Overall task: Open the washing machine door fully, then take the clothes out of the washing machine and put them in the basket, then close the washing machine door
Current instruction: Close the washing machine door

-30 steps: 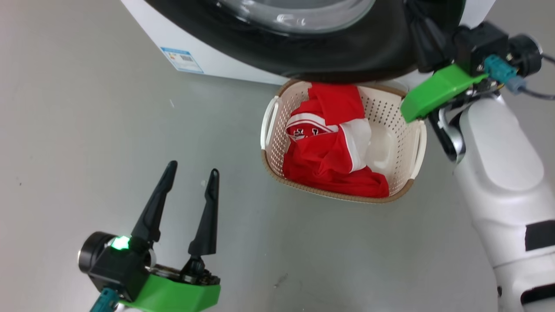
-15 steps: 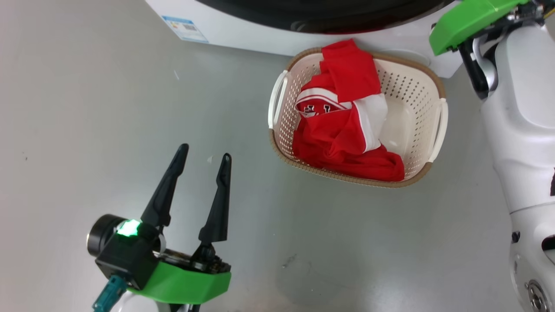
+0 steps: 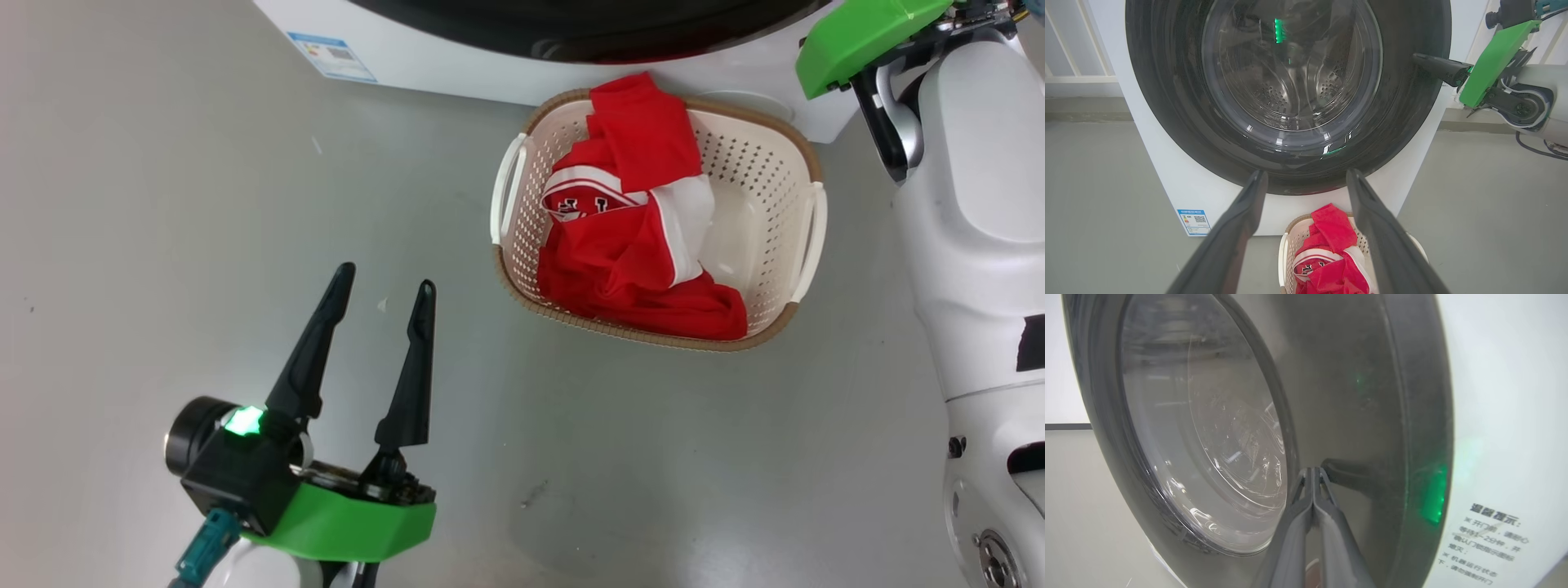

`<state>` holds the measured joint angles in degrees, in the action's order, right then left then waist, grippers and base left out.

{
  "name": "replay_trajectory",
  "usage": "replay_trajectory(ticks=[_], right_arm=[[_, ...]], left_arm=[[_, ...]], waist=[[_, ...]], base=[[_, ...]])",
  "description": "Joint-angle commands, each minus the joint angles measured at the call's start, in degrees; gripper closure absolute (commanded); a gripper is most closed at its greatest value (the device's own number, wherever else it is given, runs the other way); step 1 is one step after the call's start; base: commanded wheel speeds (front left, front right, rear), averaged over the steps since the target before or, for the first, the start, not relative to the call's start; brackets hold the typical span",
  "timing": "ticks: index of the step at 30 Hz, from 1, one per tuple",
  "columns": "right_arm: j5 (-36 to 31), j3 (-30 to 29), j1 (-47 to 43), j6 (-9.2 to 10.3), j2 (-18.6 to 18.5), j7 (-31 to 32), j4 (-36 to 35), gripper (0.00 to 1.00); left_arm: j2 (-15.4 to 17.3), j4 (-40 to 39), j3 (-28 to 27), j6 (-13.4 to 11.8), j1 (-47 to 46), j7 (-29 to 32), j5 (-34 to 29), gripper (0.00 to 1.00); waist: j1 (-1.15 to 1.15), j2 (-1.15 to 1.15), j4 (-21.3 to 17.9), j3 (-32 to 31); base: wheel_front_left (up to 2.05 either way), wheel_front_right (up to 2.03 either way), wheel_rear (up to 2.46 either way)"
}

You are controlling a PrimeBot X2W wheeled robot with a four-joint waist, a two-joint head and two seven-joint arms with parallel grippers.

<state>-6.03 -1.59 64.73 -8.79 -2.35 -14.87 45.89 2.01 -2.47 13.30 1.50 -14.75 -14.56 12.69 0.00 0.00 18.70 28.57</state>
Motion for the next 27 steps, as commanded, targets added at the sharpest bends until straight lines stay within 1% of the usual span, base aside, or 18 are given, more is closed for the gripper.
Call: replay_trajectory(ticks=[1,2,4,5,6,7,10,14,18,23,27], right_arm=[[1.7,-0.1,0.2,1.31,-0.6,-0.1,-3.0,1.0],[1.7,-0.1,0.2,1.31,-0.6,-0.1,-3.0,1.0],[4.0,1.4,-1.4,1.31,-0.6,-0.1,-4.0,1.0],[4.9,2.1,-2.3,1.31,-0.6,-0.1,-4.7,0.8],[5.7,2.7,-3.3,1.31,-0.6,-0.1,-5.5,0.42],[6.6,3.3,-4.5,1.31,-0.6,-0.1,-6.4,0.0],[9.2,5.1,-8.8,1.31,-0.5,-0.1,-9.6,0.0],[12.0,7.3,-14.9,1.31,-0.5,-0.1,-16.1,0.0],[15.0,8.0,-21.1,1.31,-0.5,-0.1,-22.2,0.0],[16.3,7.4,-27.5,1.31,-0.5,-0.1,-27.8,0.0],[16.8,5.8,-32.0,1.31,-0.5,-0.1,-29.8,0.0]], left_arm=[[0.9,-0.9,-2.2,0.0,-0.8,-0.4,0.5,0.0],[0.9,-0.9,-2.2,0.0,-0.8,-0.4,0.5,0.0],[0.9,-0.8,-2.4,0.0,-0.7,-0.4,0.6,0.0],[0.9,-0.7,-2.5,0.1,-0.6,-0.4,0.7,0.0],[0.9,-0.7,-2.7,0.1,-0.5,-0.4,0.8,0.0],[0.9,-0.6,-2.9,0.1,-0.5,-0.4,0.9,0.0],[0.9,-0.6,-3.5,0.1,-0.4,-0.4,1.5,0.0],[0.9,-1.3,-5.0,0.0,0.0,-0.4,2.3,0.0],[0.9,-0.8,-6.4,0.5,0.9,-0.4,2.4,0.0],[0.9,-0.3,-7.6,1.3,1.7,-0.4,2.5,0.0],[0.9,0.3,-8.1,1.6,3.1,-0.4,2.3,0.0]], waist=[[0.0,0.0,-1.1,-1.0],[0.0,0.0,-1.1,-1.0],[0.0,0.0,-1.8,-1.6],[0.0,0.0,-2.2,-2.0],[0.0,0.0,-2.6,-2.3],[0.0,0.0,-3.1,-2.7],[0.0,0.0,-4.5,-3.9],[0.0,0.0,-7.0,-5.5],[0.0,0.0,-9.8,-7.4],[0.0,0.0,-12.7,-10.0],[0.0,0.0,-14.6,-12.5]], base=[[0.0,0.0,0.0],[0.0,0.0,0.0],[0.0,0.0,0.0],[0.0,0.0,0.0],[0.0,0.0,0.0],[0.0,0.0,0.0],[0.0,0.0,0.0],[0.0,0.0,0.0],[0.0,0.0,0.0],[0.0,0.0,0.0],[0.0,0.0,0.0]])
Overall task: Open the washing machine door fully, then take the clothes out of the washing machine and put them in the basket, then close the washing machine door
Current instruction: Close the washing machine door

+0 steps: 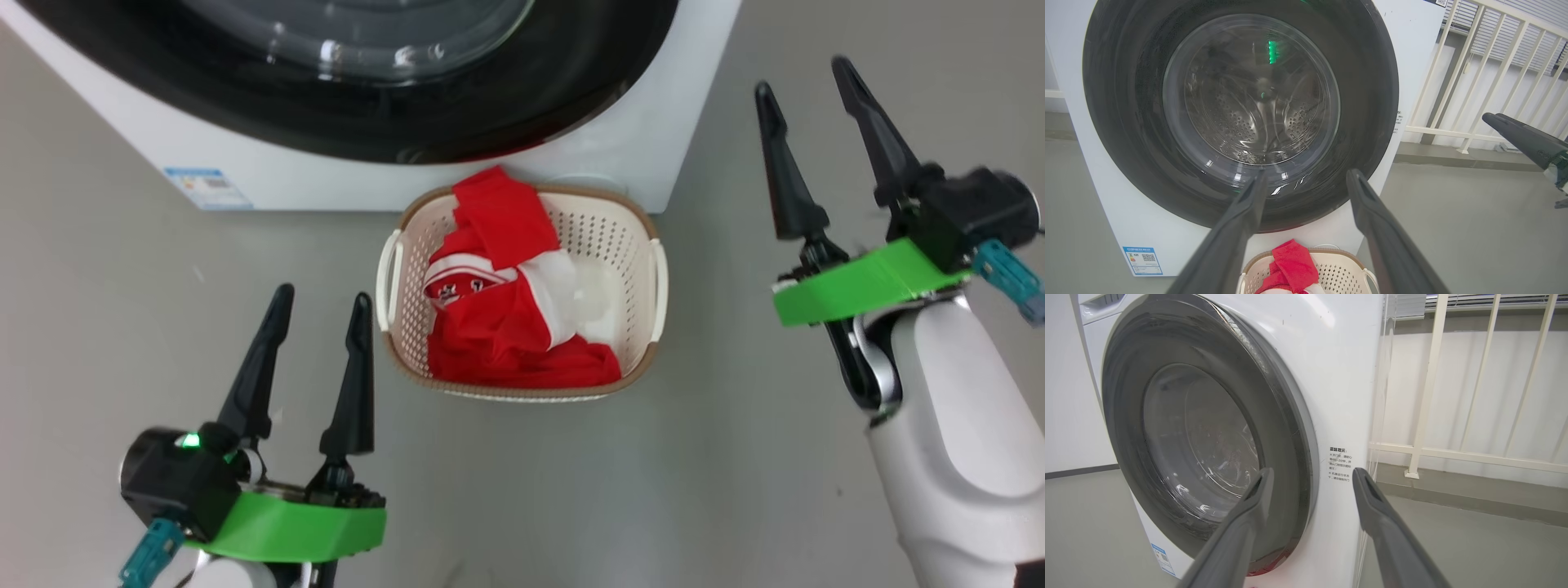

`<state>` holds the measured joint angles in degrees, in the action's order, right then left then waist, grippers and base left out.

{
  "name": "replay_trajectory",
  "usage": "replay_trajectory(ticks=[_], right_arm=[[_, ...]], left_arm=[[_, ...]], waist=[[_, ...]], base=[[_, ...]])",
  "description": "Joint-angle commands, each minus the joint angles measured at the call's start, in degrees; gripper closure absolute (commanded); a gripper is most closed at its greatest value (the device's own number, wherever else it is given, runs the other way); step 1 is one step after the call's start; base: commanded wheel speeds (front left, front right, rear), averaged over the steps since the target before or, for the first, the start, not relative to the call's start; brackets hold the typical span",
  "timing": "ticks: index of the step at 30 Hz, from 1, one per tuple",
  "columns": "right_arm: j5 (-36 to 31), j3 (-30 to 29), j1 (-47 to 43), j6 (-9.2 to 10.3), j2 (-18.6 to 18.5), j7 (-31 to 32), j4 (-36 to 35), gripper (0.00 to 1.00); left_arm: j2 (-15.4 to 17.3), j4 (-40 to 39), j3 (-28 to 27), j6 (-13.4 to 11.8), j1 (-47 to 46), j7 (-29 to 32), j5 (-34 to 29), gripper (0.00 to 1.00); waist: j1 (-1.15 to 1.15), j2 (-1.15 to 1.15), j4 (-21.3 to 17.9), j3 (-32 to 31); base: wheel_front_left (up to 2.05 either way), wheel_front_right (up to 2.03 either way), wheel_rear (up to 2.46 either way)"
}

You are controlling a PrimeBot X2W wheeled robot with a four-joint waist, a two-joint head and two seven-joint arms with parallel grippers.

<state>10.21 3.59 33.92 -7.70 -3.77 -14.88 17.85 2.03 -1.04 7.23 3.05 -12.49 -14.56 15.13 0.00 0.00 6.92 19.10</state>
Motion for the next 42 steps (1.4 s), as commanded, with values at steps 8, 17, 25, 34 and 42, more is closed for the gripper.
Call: replay_trajectory(ticks=[8,17,25,34,42], right_arm=[[0.3,-3.4,-9.0,0.21,0.9,-0.1,-2.7,0.0],[-2.6,-6.7,-16.7,0.21,0.9,-0.1,-5.7,0.0],[-1.1,-8.6,-23.0,0.21,0.9,-0.1,-7.5,0.0],[-0.5,-8.3,-30.4,0.21,0.9,-0.1,-9.6,0.0],[-0.9,-7.8,-33.2,0.21,0.9,-0.1,-10.3,0.0]], left_arm=[[0.9,0.1,-3.8,0.4,3.1,-0.4,-0.2,0.0],[0.9,1.5,-6.3,-0.7,6.6,-0.4,-0.6,0.0],[0.9,1.7,-8.1,-0.5,9.7,-0.4,-1.6,0.0],[0.9,1.8,-8.5,-0.8,14.2,-0.4,-3.4,0.0],[0.9,1.5,-9.1,-1.4,16.4,-0.4,-3.5,0.0]], waist=[[0.0,0.0,-5.1,-7.1],[0.0,0.0,-6.5,-11.7],[0.0,0.0,-7.1,-15.6],[0.0,0.0,-7.3,-19.9],[0.0,0.0,-7.6,-21.5]], base=[[0.0,0.0,0.0],[0.0,0.0,0.0],[0.0,0.0,0.0],[0.0,0.0,0.0],[0.0,0.0,0.0]])
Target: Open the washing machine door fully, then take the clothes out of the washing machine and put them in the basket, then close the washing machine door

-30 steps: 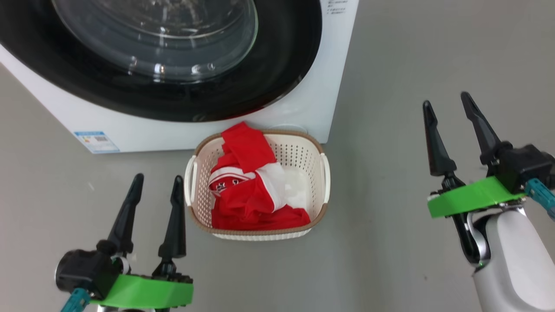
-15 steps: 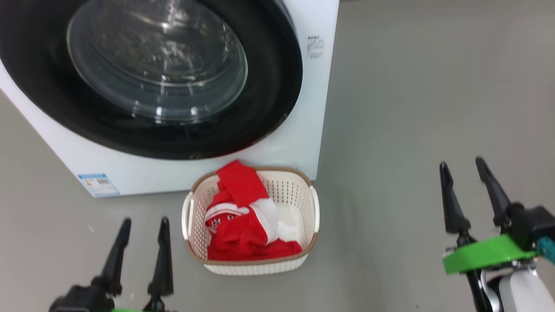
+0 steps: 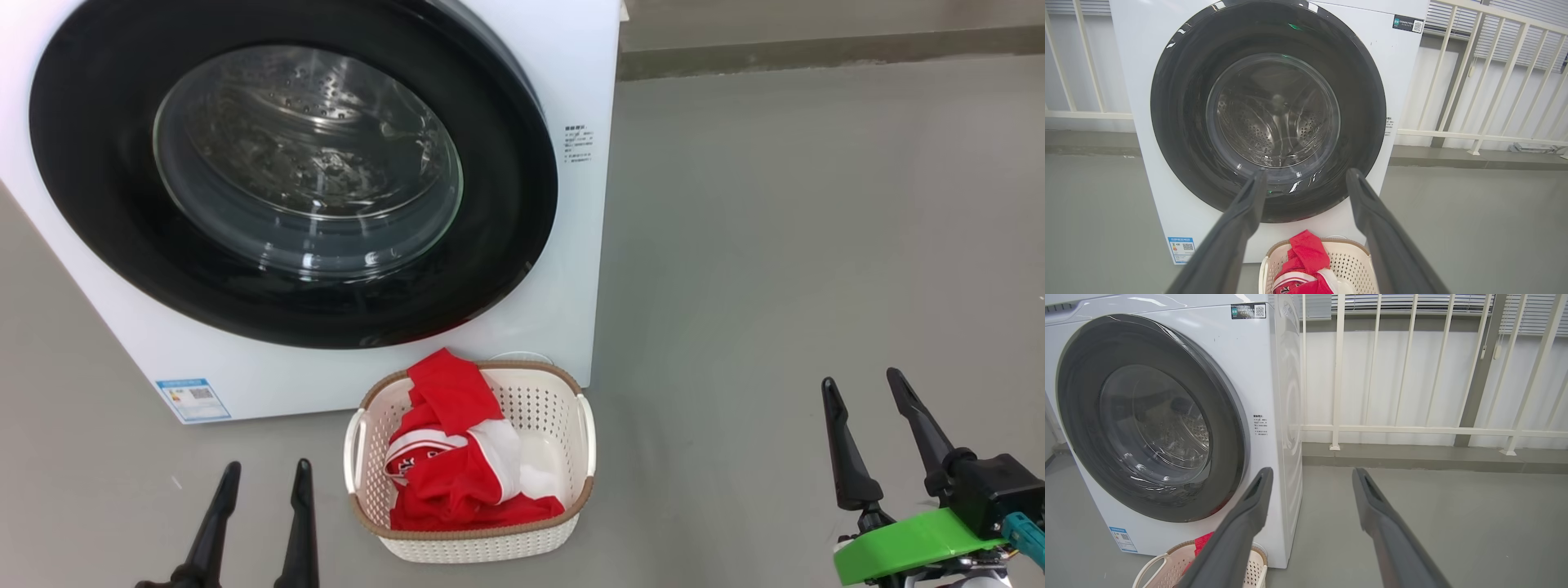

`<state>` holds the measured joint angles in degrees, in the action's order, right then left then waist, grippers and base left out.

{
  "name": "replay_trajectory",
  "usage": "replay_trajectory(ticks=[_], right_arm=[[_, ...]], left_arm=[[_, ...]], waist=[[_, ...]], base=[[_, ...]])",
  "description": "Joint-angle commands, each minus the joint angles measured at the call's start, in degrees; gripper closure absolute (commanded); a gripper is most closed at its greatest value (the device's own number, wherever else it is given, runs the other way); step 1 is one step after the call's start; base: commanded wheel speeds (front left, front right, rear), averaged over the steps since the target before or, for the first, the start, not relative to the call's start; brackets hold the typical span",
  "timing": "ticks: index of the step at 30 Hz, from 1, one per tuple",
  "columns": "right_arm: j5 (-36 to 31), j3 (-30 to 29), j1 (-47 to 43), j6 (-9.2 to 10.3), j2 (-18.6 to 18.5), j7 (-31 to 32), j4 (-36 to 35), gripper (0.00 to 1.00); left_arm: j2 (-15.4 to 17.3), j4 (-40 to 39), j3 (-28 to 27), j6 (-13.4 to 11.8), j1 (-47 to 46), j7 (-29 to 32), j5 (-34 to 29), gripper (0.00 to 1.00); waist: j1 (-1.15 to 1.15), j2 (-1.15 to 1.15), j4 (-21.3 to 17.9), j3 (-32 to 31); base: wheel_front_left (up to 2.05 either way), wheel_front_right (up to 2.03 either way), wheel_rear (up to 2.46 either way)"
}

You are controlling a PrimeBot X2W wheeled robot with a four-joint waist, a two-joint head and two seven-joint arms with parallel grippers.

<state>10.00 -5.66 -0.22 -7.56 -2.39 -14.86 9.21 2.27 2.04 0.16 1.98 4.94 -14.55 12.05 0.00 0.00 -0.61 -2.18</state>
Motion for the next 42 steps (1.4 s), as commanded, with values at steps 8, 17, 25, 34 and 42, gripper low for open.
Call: replay_trajectory(ticks=[8,17,25,34,42], right_arm=[[-0.8,1.3,0.8,0.08,-0.5,-0.1,-1.0,0.0],[0.0,0.3,-1.1,0.0,0.7,0.1,3.0,1.0],[4.1,0.1,-0.9,0.0,0.8,1.3,3.9,1.0],[10.1,0.2,-0.5,0.01,0.7,2.7,3.8,1.0],[15.4,0.1,0.0,0.01,0.6,4.1,3.9,1.0]], left_arm=[[0.6,-1.4,-2.1,-0.6,-0.2,-0.4,-0.5,0.0],[-0.5,2.8,0.2,-0.5,1.3,0.4,-0.4,1.0],[-0.5,3.9,-0.2,-0.2,0.6,1.6,3.7,1.0],[-0.4,4.4,-0.6,0.2,-0.2,3.0,9.5,1.0],[-0.3,5.0,-1.0,0.6,-1.0,4.3,14.7,1.0]], waist=[[0.0,0.0,-0.3,-0.8],[0.0,0.0,-0.2,-1.0],[0.13,0.0,-0.2,-0.9],[0.0,0.0,-0.1,-0.6],[0.0,0.0,-0.1,-0.4]], base=[[0.0,0.0,0.0],[0.0,0.0,0.0],[0.0,0.0,0.0],[0.0,0.0,0.0],[0.0,0.0,0.0]])
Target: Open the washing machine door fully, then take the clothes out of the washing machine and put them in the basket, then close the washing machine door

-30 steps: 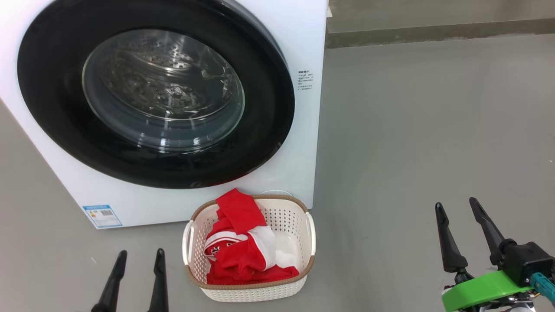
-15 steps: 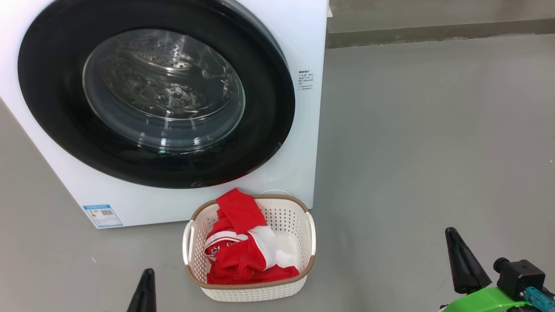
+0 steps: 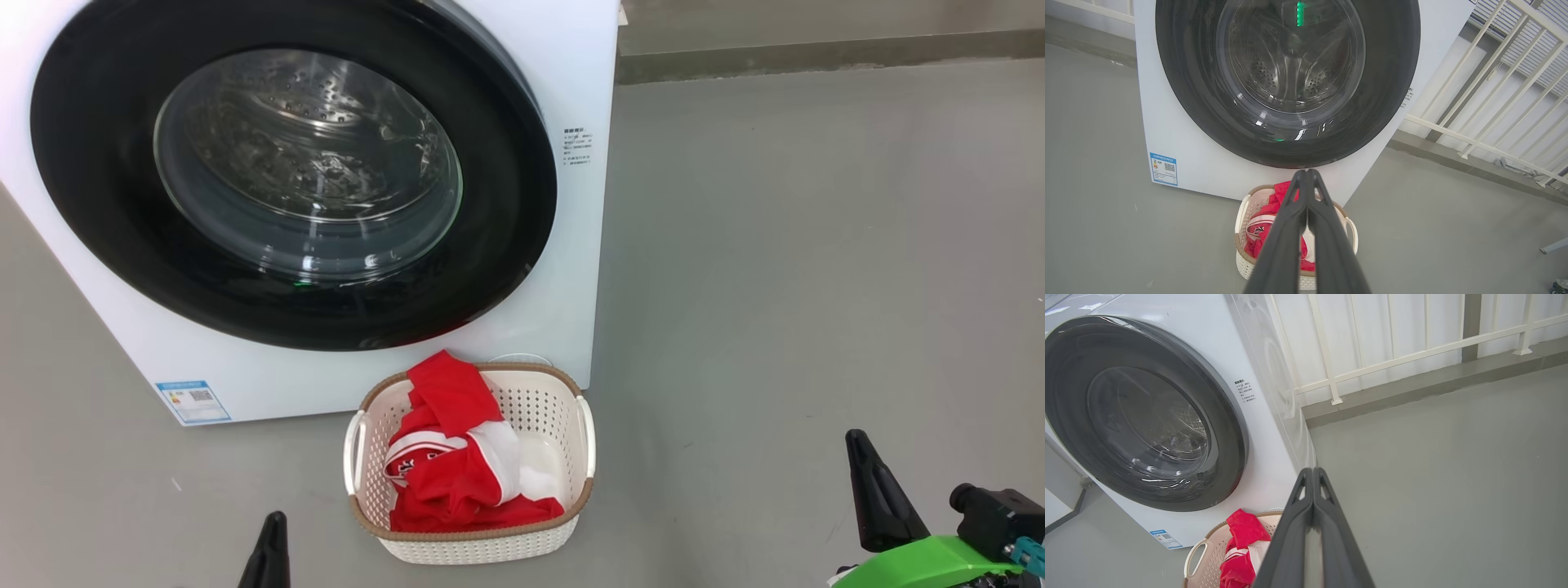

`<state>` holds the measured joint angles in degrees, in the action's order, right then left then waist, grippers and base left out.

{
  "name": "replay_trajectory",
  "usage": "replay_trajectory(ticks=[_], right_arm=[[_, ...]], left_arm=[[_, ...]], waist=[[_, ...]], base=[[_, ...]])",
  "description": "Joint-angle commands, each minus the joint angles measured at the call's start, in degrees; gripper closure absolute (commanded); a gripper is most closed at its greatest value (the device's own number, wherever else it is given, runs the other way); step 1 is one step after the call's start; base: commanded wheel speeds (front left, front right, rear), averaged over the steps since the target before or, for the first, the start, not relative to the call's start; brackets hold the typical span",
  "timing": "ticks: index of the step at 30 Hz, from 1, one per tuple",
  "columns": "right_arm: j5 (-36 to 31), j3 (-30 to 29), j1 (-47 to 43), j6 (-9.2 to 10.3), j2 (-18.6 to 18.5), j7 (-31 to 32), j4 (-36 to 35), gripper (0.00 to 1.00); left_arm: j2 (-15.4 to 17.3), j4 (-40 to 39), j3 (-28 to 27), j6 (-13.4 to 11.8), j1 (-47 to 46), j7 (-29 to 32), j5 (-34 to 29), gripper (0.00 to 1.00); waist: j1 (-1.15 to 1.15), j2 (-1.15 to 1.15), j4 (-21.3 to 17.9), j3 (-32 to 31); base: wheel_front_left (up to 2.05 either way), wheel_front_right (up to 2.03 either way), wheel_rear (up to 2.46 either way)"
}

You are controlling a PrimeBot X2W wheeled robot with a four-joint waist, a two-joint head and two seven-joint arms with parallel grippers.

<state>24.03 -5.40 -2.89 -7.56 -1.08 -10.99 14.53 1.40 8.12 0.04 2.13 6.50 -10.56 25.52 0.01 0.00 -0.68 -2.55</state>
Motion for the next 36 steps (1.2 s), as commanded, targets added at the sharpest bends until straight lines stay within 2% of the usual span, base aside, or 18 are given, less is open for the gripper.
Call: replay_trajectory(ticks=[1,36], right_arm=[[2.1,-0.1,2.8,0.01,-0.7,0.4,-1.5,1.0],[24.4,-0.5,4.9,0.04,-1.1,6.2,-1.1,1.0]], left_arm=[[0.5,-1.0,-0.9,0.5,-2.7,0.5,1.9,1.0],[0.9,1.3,-2.8,2.2,-6.1,6.1,23.8,1.0]], waist=[[-0.01,0.0,0.0,0.0],[-0.01,0.0,0.2,1.0]], base=[[0.0,0.0,0.0],[0.0,0.0,0.0]])
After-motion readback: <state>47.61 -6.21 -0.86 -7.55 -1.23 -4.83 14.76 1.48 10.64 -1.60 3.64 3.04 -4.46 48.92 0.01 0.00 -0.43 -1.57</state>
